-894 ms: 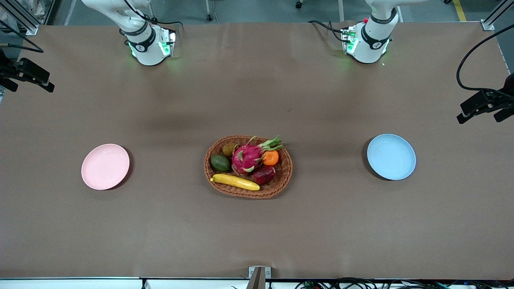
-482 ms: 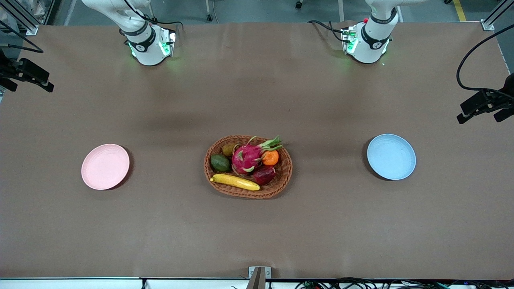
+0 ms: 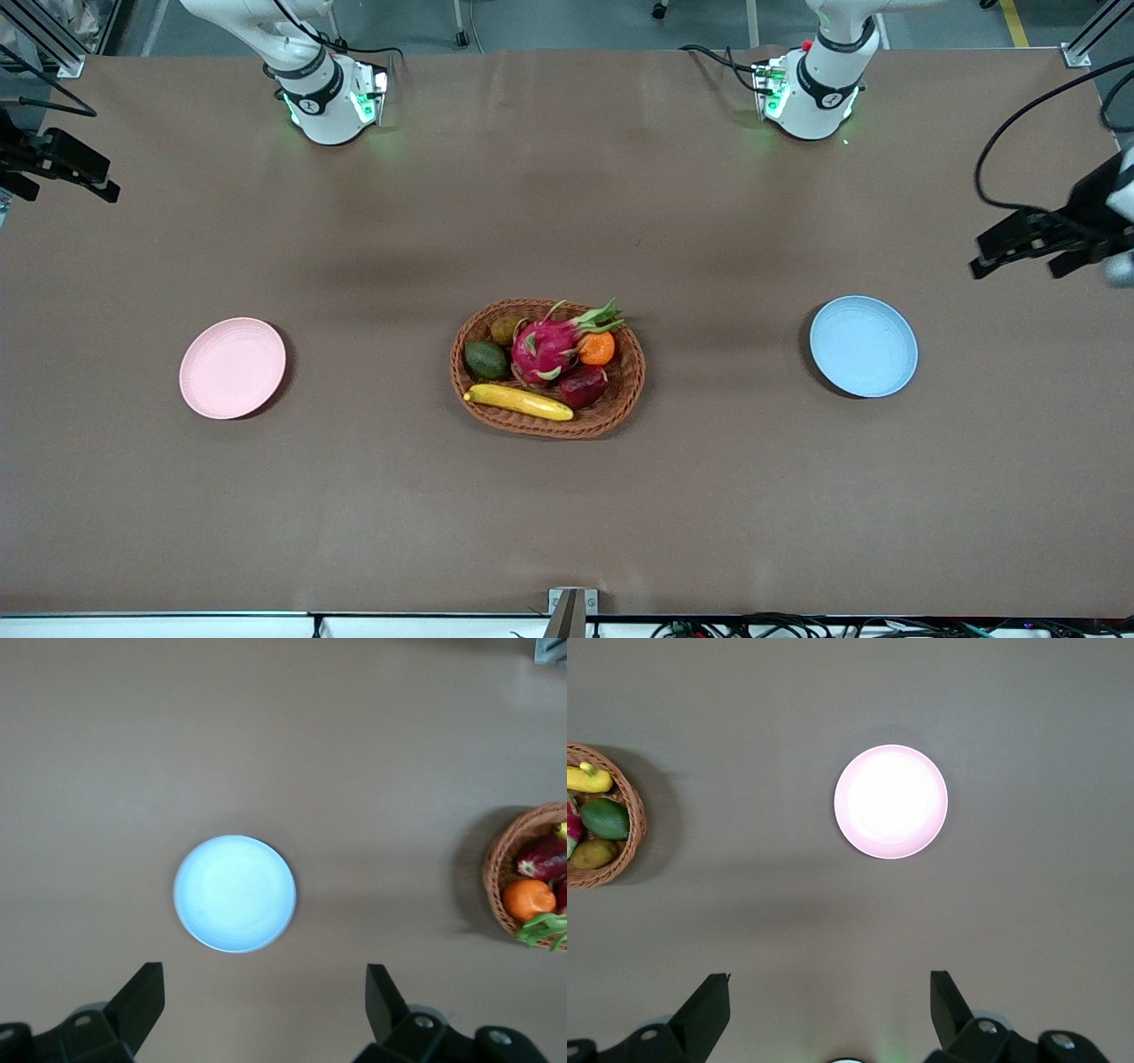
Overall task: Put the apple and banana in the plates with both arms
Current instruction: 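Move the left gripper from rest toward the fruit basket, then lower the left gripper into the basket over the red apple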
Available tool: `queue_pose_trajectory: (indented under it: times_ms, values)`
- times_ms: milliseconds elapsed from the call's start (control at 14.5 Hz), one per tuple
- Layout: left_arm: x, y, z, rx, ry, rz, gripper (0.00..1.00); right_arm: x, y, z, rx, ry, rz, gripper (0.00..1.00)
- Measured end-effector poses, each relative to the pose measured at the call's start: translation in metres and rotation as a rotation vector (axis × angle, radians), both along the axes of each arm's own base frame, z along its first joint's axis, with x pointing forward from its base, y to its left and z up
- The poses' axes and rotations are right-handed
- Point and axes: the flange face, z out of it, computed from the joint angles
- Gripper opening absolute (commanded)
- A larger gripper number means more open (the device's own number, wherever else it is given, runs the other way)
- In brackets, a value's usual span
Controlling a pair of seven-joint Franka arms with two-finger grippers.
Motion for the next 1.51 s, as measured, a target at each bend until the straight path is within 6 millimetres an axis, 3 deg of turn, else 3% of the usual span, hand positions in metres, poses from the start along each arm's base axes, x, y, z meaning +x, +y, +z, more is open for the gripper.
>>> queue_pose_trajectory:
  times_ms: [138,482,894,1170,1376,1514]
  values:
    - [0.015,-0.041,-0.041,-0.006,0.066,0.035,1.0,-0.001,0.0,0.0,0.0,0.004,0.0,1.0]
    - [0.048,-0.167,-0.136,-0.027,0.103,0.19,1.0,-0.003,0.0,-0.002,0.0,0.017,0.0,1.0]
    - [0.056,-0.291,-0.237,-0.142,0.012,0.435,1.0,-0.004,-0.003,0.001,-0.022,0.021,-0.003,1.0]
    - [0.052,-0.35,-0.284,-0.269,-0.056,0.57,1.0,0.006,-0.006,-0.012,-0.041,0.034,-0.005,1.0]
    - [0.039,-0.379,-0.314,-0.31,-0.036,0.591,1.0,0.025,-0.008,-0.03,-0.045,0.036,-0.007,1.0]
    - [0.03,-0.393,-0.33,-0.306,-0.02,0.582,1.0,0.039,-0.011,-0.052,-0.047,0.062,-0.011,1.0]
